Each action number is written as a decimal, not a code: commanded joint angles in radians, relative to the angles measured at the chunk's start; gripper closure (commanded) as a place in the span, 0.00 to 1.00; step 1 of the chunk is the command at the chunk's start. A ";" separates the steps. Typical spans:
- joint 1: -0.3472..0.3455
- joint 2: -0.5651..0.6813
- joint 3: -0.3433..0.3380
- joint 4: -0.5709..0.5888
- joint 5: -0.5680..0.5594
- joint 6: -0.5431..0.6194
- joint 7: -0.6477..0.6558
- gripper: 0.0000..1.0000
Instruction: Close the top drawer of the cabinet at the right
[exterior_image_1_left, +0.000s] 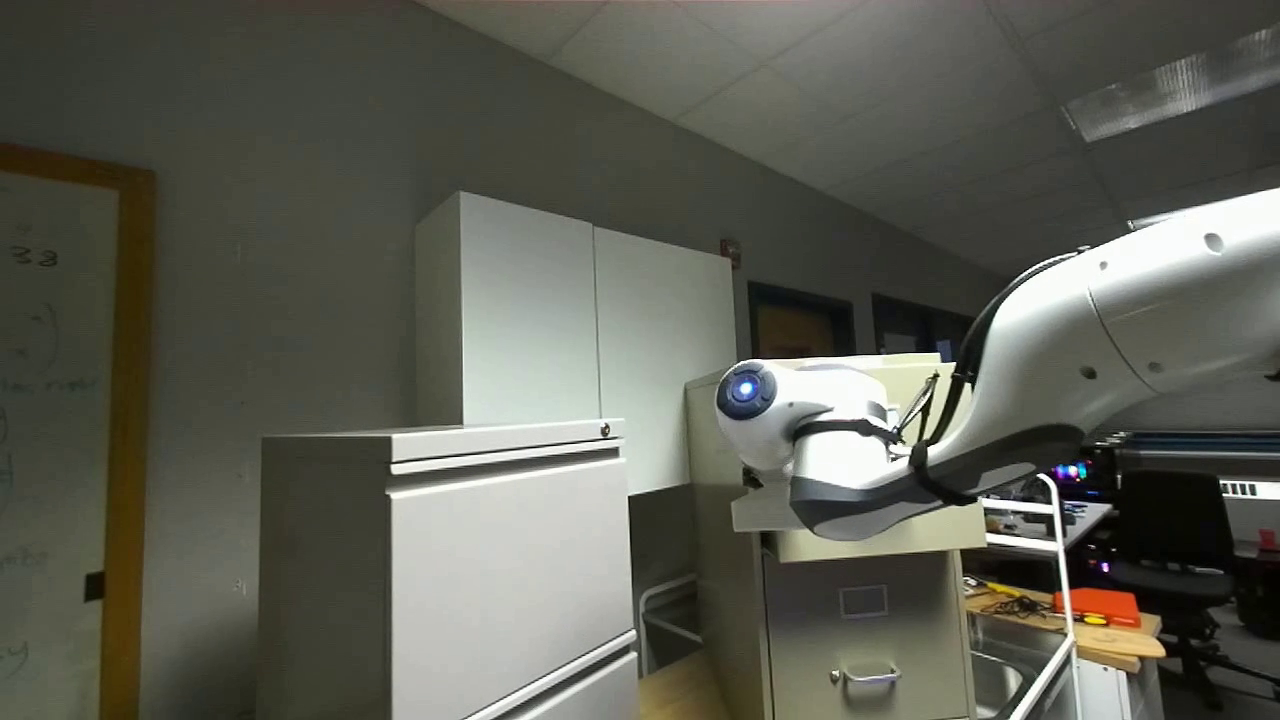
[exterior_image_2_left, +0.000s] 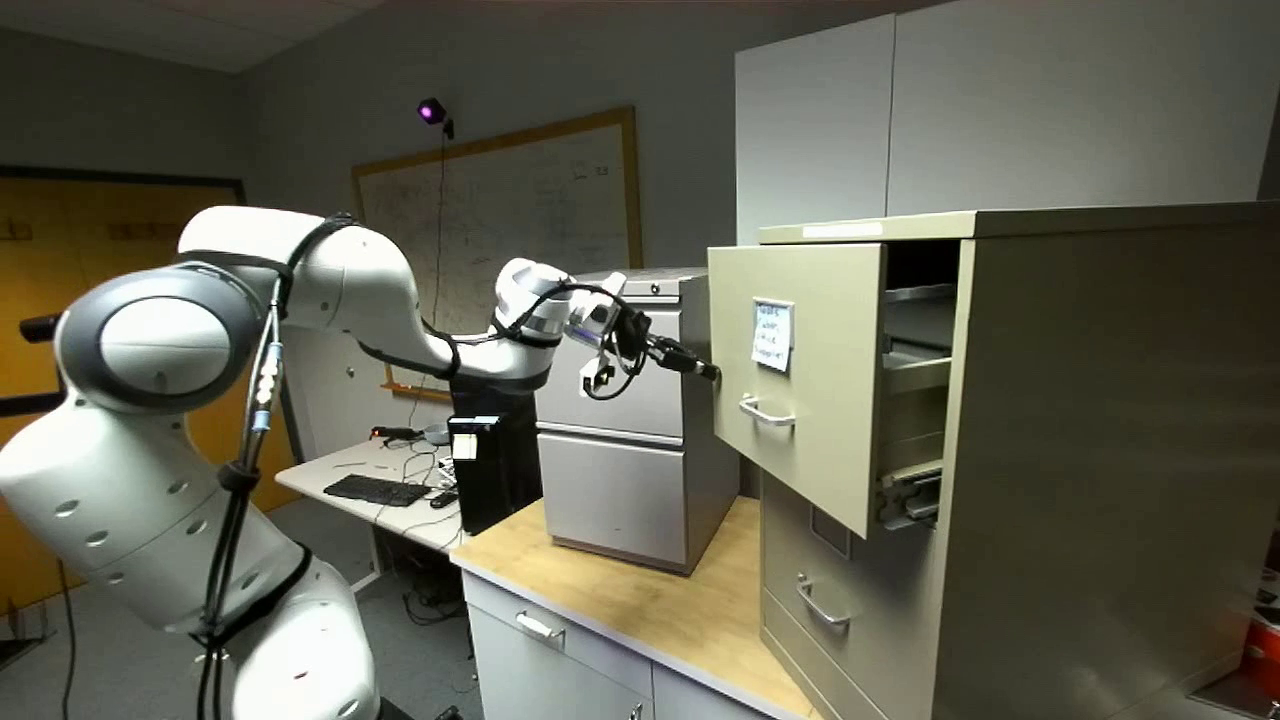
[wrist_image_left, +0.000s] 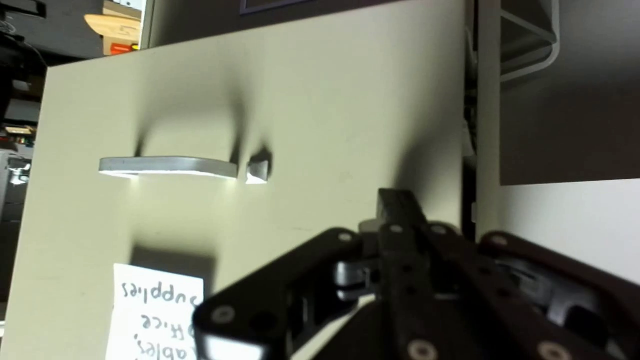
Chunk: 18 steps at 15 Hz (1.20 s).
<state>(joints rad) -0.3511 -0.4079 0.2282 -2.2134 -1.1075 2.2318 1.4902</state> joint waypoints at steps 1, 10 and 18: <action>0.096 0.206 -0.090 0.208 -0.076 -0.024 0.018 1.00; 0.169 0.403 -0.144 0.427 -0.050 -0.146 -0.028 1.00; 0.189 0.547 -0.137 0.607 -0.036 -0.269 -0.036 1.00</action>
<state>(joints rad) -0.1573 -0.0340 0.0970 -1.7978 -1.1289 1.8787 1.4876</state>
